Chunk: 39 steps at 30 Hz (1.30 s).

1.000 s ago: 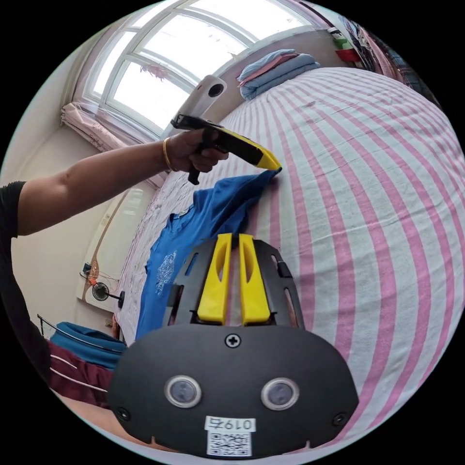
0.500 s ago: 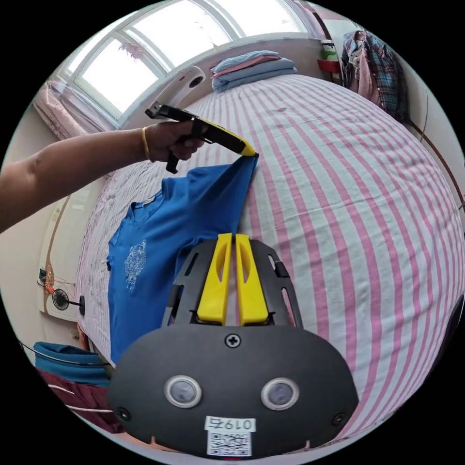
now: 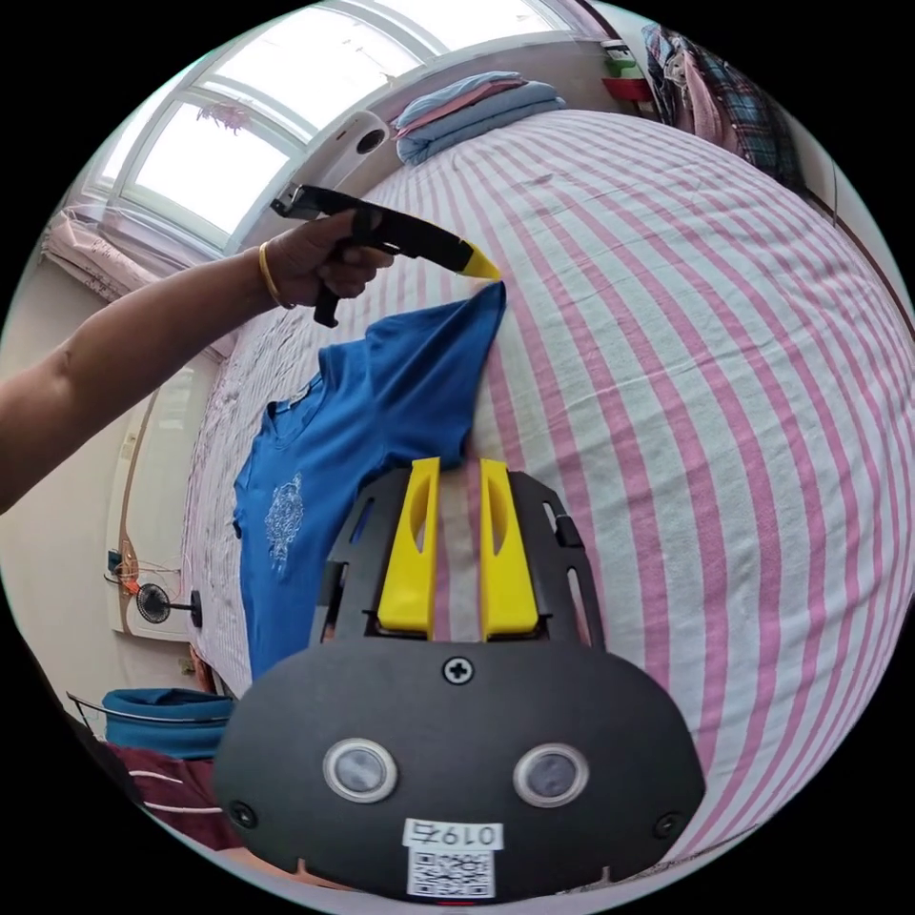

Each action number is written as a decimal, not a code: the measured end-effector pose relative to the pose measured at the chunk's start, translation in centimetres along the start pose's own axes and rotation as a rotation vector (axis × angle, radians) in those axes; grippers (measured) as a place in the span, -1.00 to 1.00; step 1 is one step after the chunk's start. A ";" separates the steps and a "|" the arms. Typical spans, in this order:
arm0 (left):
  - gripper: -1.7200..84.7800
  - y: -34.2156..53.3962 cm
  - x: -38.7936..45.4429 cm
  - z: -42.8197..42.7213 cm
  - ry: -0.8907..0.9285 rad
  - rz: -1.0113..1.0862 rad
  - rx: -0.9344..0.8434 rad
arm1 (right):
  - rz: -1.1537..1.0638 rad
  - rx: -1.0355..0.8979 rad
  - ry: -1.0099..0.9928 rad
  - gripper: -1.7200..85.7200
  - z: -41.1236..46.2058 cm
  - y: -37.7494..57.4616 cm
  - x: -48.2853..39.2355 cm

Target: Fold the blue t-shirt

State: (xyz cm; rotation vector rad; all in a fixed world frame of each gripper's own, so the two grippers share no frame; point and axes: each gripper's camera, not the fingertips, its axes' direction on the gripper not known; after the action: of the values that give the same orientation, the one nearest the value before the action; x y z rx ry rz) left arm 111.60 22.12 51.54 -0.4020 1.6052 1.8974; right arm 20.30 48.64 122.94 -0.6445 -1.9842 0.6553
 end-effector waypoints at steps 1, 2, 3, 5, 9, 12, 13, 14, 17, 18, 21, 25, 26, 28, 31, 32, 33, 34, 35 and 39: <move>-0.75 0.0 -0.1 -0.2 -0.012 -0.009 0.013 | 0.006 0.003 0.003 -0.81 -0.1 0.0 0.0; -0.76 0.1 -0.2 -0.2 -0.021 -0.015 0.020 | 0.022 0.013 0.011 -0.82 -0.4 -0.1 0.1; -0.77 0.2 -0.4 -0.4 -0.034 -0.040 0.036 | 0.036 0.040 0.017 -0.83 -1.0 -0.2 0.1; -0.79 0.8 -0.8 -1.1 -0.019 -0.062 0.090 | 0.037 0.101 0.038 -0.85 -2.0 -0.8 -0.2; -0.82 4.3 -1.7 -2.6 0.022 -0.078 0.149 | -0.013 0.154 0.078 -0.81 -2.1 -5.1 0.3; -0.84 7.5 -2.1 -3.2 -0.047 -0.075 0.130 | -0.041 0.115 0.023 -0.79 -0.6 -8.9 1.2; -0.85 8.7 -2.2 -3.5 -0.074 -0.082 0.134 | -0.049 0.104 0.031 -0.79 -0.3 -9.5 1.2; -0.85 9.3 -2.3 -3.7 -0.082 -0.086 0.140 | -0.068 0.083 0.048 -0.78 0.5 -10.6 1.3; -0.86 11.3 -2.6 -4.6 -0.070 -0.090 0.178 | -0.077 0.040 0.011 -0.78 1.9 -12.4 1.8; -0.86 11.8 -2.6 -4.8 -0.074 -0.082 0.177 | -0.078 0.042 0.005 -0.78 2.1 -12.7 1.9; -0.85 12.5 -2.8 -4.4 -0.101 -0.078 0.129 | -0.079 0.025 0.011 -0.78 2.8 -13.4 2.3; -0.88 12.8 -2.8 -3.0 -0.126 -0.064 0.050 | -0.065 0.026 -0.042 -0.78 3.3 -13.5 3.0; -0.88 12.9 -2.9 -2.8 -0.123 -0.064 0.043 | -0.070 0.026 -0.049 -0.78 3.3 -13.5 3.0; -0.91 13.1 -3.1 -2.4 -0.132 -0.080 0.038 | -0.085 0.013 -0.059 -0.79 3.4 -13.5 2.8; -0.92 13.7 -3.4 -2.5 -0.124 -0.100 0.066 | -0.132 -0.009 -0.050 -0.89 3.8 -13.5 2.1; -0.93 13.9 -3.5 -2.6 -0.121 -0.105 0.072 | -0.151 -0.015 -0.023 -0.93 4.1 -13.5 1.7; -0.93 14.2 -3.6 -2.7 -0.118 -0.113 0.085 | -0.160 -0.015 -0.004 -0.95 4.2 -13.5 1.6; -0.93 14.6 -3.6 -2.8 -0.127 -0.118 0.099 | -0.157 -0.012 -0.004 -0.95 4.1 -13.5 1.6; -0.94 14.8 -3.6 -2.9 -0.134 -0.123 0.105 | -0.144 -0.003 -0.007 -0.96 4.0 -13.5 1.8; -0.94 15.6 -4.0 -2.6 -0.159 -0.165 0.108 | -0.088 0.013 -0.001 -0.96 4.3 -13.2 2.4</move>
State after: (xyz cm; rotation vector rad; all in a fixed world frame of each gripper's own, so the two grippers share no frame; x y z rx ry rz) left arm 104.48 17.42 65.44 -0.3186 1.5138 1.6689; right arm 13.10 39.84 131.34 -0.5462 -1.9960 0.6145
